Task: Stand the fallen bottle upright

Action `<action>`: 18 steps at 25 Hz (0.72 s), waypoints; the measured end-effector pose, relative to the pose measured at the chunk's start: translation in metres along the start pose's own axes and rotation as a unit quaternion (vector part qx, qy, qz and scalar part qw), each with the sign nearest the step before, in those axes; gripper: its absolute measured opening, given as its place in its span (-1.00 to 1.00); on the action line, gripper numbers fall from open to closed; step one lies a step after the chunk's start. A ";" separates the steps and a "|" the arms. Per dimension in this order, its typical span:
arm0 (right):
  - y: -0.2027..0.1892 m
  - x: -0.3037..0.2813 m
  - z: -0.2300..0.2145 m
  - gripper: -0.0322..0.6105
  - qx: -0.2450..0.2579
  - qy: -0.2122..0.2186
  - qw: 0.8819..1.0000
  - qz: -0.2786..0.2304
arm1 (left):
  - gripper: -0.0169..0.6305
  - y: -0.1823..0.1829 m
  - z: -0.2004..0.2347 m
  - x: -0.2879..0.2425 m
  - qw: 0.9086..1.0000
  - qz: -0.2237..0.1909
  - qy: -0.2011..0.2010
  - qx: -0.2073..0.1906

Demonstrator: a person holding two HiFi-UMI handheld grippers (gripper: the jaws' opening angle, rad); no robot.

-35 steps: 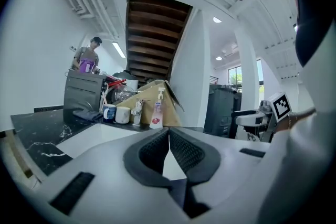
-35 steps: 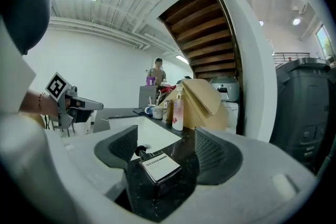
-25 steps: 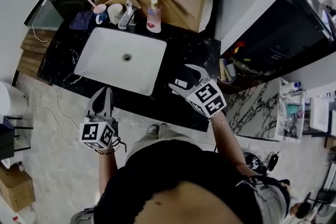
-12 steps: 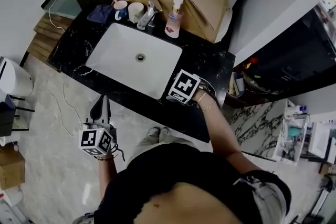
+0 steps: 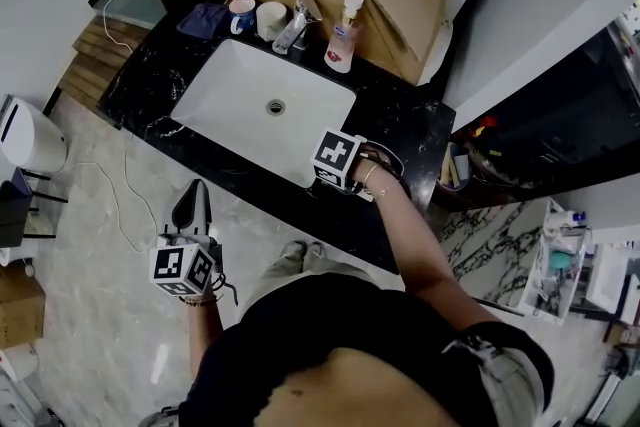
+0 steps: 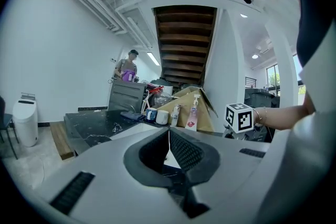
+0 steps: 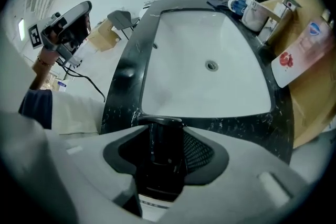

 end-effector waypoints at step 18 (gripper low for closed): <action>-0.054 0.054 0.000 -0.56 -0.091 -0.046 0.974 -0.200 | -0.93 -0.007 -0.023 -0.024 0.999 0.015 -0.051 -0.002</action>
Point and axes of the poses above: the fingertips, and each gripper's own axes: x backward along the fingers, z to its left, y out of its top, the point moved 6 cm from there along x, backward along the fingers, and after that the axes turned 4 degrees about -x, right-handed, at the moved point
